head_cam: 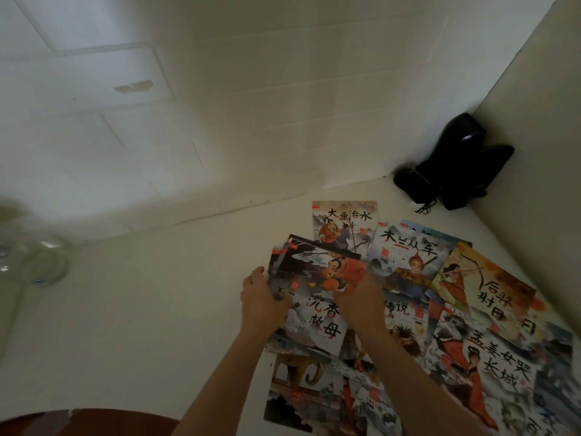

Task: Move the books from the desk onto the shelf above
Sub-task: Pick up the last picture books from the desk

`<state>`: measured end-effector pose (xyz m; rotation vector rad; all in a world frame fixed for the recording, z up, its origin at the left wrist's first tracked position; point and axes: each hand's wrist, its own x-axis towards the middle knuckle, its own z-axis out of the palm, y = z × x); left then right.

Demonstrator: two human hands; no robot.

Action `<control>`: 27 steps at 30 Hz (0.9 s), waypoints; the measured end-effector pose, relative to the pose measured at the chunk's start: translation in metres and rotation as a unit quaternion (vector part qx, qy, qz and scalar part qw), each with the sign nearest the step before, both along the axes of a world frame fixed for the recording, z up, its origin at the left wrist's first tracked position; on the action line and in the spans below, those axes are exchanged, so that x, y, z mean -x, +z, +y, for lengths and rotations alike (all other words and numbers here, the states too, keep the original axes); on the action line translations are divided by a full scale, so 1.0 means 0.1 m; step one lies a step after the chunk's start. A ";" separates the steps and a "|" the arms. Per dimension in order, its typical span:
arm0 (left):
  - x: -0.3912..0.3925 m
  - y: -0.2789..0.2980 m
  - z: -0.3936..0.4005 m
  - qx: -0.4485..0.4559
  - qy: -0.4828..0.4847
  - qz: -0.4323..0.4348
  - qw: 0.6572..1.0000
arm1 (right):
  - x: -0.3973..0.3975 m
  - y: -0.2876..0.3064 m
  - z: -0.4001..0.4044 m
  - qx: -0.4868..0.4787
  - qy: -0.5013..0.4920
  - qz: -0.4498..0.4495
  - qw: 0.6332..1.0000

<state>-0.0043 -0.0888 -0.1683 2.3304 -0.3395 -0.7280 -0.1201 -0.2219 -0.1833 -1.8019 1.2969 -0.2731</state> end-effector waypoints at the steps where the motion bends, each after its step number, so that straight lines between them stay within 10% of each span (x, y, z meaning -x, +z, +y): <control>1: -0.02 0.00 -0.02 0.003 0.013 0.030 0.999 | -0.02 0.02 0.00 -0.014 -0.011 0.003 1.000; 10: -0.18 0.14 0.06 0.087 0.008 0.151 0.985 | -0.13 0.01 0.01 -0.129 -0.019 -0.030 0.991; 20: -0.88 0.66 0.72 0.342 -0.020 0.061 0.937 | -0.84 0.72 0.32 0.035 0.203 -0.260 0.943; 27: -1.24 0.37 0.87 0.356 -0.064 0.011 0.932 | -1.11 0.36 0.58 0.090 0.203 -0.277 0.935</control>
